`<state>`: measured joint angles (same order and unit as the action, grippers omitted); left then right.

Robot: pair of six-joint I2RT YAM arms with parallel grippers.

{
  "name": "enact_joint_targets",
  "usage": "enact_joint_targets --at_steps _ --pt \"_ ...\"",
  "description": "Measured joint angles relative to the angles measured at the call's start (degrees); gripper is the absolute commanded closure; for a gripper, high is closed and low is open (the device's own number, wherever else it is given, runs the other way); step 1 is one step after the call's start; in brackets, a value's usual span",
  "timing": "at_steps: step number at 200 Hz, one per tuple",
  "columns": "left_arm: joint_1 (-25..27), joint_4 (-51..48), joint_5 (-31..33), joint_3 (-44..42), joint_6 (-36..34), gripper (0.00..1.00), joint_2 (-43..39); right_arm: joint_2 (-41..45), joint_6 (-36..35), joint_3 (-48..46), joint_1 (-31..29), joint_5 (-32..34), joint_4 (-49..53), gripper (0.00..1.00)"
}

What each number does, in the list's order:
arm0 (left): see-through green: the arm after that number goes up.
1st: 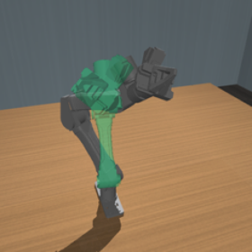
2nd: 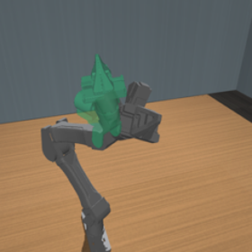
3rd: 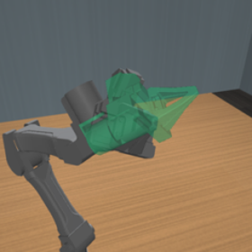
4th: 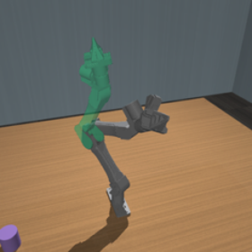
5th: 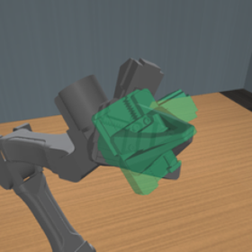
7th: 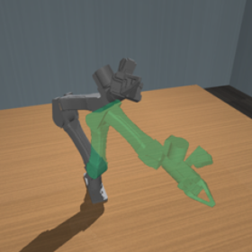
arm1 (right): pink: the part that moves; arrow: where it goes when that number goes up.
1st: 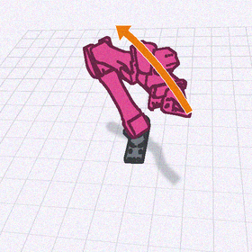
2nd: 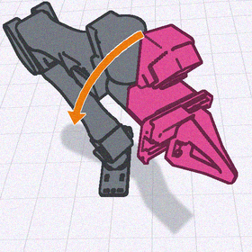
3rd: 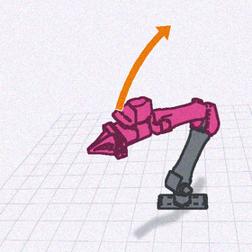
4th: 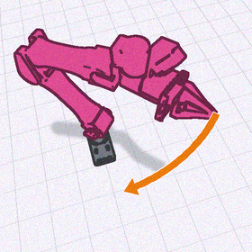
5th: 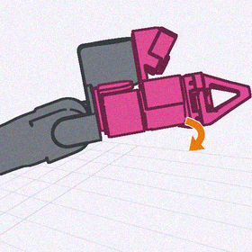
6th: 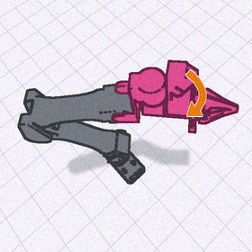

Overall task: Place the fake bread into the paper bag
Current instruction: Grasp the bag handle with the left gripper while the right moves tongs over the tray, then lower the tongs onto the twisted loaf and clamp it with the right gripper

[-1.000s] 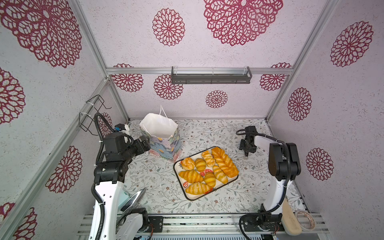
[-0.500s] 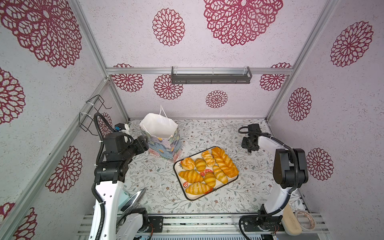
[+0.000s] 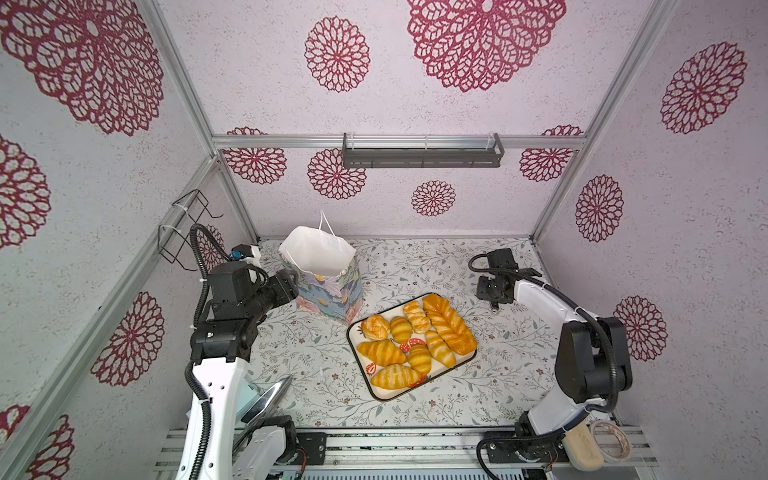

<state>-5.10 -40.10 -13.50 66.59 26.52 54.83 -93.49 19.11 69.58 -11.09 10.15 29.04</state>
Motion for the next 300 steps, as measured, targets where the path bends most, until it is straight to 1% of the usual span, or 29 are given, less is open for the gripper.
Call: enact_joint_targets --at_steps 40,61,69,87,97,126,143,152,180,226,249,260,300 --pt "0.02 3.28 -5.33 0.11 2.14 0.27 0.0 7.5 0.02 -2.08 -1.62 -0.46 2.4 0.61" --pt "0.09 3.43 -6.1 1.73 2.75 0.31 1.53 10.1 0.02 -2.78 -1.92 -1.05 3.91 0.61" --pt "0.09 3.52 -6.16 2.58 2.93 0.34 2.62 10.8 0.02 -2.89 -2.16 -1.16 4.52 0.61" --pt "0.09 3.91 -6.16 3.85 3.04 0.47 5.07 12.02 0.02 -3.39 -2.99 -1.38 5.49 0.61" --pt "0.09 4.09 -6.23 4.11 3.39 0.52 6.34 12.81 0.02 -3.85 -3.67 -1.42 6.03 0.61" --pt "0.09 4.02 -6.47 4.28 3.26 0.58 8.31 15.39 0.02 -5.49 -5.09 -1.42 7.93 0.62" --pt "0.09 3.91 -6.64 4.52 3.23 0.71 8.76 17.03 0.04 -6.47 -5.49 -1.36 8.79 0.63" --pt "0.09 3.85 -6.8 4.72 3.06 0.75 8.94 17.86 0.11 -6.91 -5.7 -1.29 9.25 0.64" --pt "0.09 3.5 -6.51 5.35 2.38 0.79 8.96 19.63 0.48 -8.0 -6.25 -1.01 10.27 0.64" --pt "0.07 2.86 -4.48 5.79 1.38 0.88 8.94 20.02 0.57 -8.48 -7.41 -0.92 11.72 0.65" --pt "-0.22 2.86 -2.73 5.79 0.92 0.95 8.94 20.74 0.59 -9.25 -7.96 -1.05 12.07 0.67" --pt "-0.48 2.91 -1.97 5.77 0.83 1.0 8.94 21.07 0.66 -9.57 -8.33 -1.33 12.5 0.68" --pt "-1.53 3.21 0.13 5.53 0.68 1.0 8.9 21.53 1.31 -10.75 -9.79 -1.7 13.07 0.68"
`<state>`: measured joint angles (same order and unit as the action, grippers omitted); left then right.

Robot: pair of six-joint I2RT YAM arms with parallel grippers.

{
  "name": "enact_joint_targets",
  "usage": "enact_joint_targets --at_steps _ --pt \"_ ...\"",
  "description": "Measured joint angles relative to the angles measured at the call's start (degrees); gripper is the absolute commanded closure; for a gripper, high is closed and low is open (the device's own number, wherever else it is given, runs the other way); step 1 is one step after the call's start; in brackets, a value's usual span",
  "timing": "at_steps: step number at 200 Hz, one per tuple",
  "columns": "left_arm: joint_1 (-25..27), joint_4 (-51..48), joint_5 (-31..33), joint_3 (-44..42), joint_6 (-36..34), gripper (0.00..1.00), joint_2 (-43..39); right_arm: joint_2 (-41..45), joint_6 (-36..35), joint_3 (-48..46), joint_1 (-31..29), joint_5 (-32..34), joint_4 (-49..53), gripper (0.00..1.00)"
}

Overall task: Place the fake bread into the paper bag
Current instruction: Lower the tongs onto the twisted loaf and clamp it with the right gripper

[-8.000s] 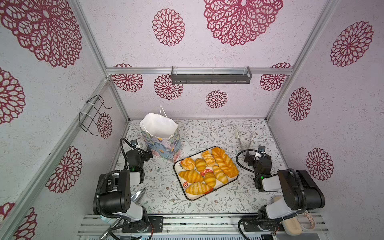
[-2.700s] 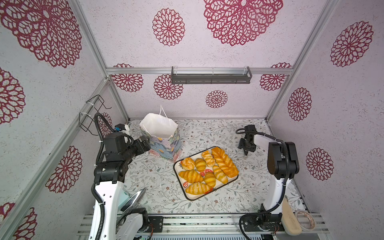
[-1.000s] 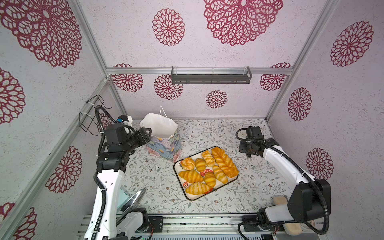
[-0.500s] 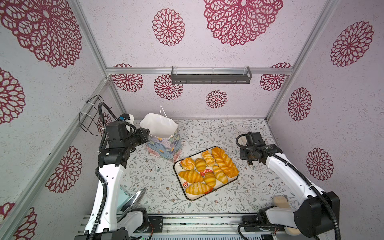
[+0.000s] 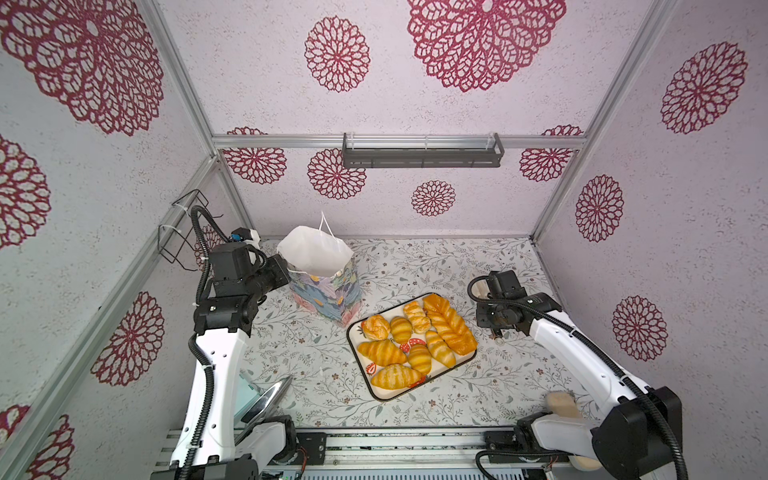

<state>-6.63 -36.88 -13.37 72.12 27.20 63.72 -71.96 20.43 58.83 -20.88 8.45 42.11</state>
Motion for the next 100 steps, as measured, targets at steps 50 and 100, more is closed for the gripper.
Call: enact_joint_targets --at_steps 50,100 --pt "-0.17 1.09 2.21 -0.44 -0.02 1.0 0.0 0.0 0.17 -0.37 -2.12 -1.36 1.05 0.68" --pt "-0.28 2.4 4.22 -1.6 -0.26 1.0 -0.04 -0.02 0.17 -0.39 -5.29 -3.23 1.86 0.68"
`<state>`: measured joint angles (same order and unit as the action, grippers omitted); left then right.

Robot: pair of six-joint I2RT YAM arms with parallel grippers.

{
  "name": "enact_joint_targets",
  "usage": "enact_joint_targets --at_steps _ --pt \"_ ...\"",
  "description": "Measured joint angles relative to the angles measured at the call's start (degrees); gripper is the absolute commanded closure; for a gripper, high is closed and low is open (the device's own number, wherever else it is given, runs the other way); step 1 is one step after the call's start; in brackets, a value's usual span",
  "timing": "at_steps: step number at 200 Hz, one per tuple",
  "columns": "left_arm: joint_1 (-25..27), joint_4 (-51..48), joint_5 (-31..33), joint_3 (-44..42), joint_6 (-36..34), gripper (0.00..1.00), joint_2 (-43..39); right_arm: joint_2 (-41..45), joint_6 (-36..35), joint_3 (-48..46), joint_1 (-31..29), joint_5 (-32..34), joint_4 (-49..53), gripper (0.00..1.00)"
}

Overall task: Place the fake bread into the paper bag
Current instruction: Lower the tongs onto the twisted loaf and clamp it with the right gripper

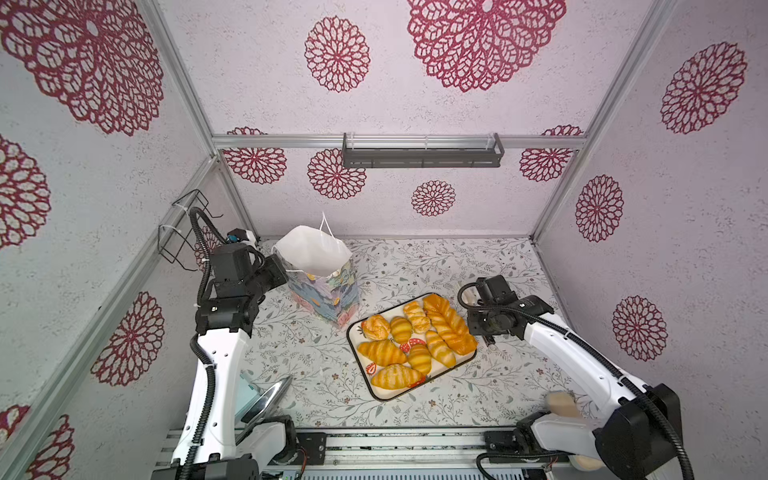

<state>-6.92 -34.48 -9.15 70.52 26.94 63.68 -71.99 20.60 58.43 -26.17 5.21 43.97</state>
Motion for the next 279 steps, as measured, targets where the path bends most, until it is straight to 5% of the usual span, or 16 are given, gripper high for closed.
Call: enact_joint_targets --at_steps 139,279 --pt "0.0 5.68 -2.54 -3.61 -1.88 1.0 -1.53 6.36 2.1 -4.46 -0.87 -3.91 6.64 0.59" --pt "0.0 6.32 -3.65 -4.74 -1.77 1.0 -1.84 3.58 2.12 -5.9 -0.87 -5.7 6.25 0.55"
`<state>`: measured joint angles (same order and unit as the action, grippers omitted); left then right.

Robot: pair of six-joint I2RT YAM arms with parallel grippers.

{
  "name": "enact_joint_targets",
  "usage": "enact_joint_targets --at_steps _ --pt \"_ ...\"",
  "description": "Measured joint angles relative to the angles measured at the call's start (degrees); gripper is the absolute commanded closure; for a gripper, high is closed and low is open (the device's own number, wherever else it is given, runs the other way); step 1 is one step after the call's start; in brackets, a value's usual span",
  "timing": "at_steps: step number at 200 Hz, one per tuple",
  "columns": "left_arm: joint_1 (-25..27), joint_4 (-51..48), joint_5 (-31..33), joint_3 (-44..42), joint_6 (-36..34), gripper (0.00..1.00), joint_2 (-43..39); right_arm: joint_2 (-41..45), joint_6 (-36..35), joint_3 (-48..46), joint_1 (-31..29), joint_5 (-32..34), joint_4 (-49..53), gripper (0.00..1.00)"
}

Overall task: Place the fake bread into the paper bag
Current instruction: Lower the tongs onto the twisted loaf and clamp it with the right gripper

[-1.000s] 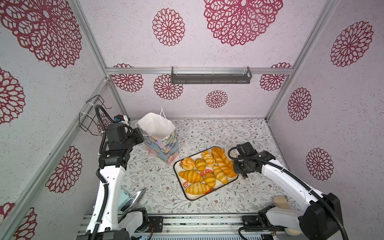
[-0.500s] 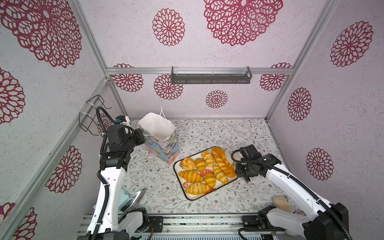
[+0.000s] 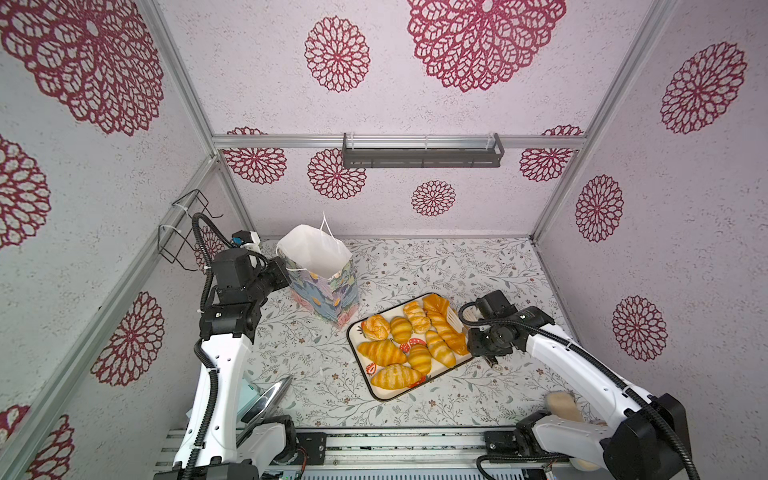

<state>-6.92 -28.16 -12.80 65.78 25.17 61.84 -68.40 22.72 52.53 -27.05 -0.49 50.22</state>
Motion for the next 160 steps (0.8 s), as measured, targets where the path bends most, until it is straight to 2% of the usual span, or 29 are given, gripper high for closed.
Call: enact_joint_targets --at_steps 97,160 --pt "0.0 0.0 0.04 0.0 -0.07 1.0 0.0 -2.71 -0.02 -0.76 0.0 -0.24 -1.31 0.57" --pt "0.0 -0.02 0.24 0.0 -0.09 1.0 0.0 -3.26 -0.04 -0.83 0.0 -0.22 -1.75 0.55"
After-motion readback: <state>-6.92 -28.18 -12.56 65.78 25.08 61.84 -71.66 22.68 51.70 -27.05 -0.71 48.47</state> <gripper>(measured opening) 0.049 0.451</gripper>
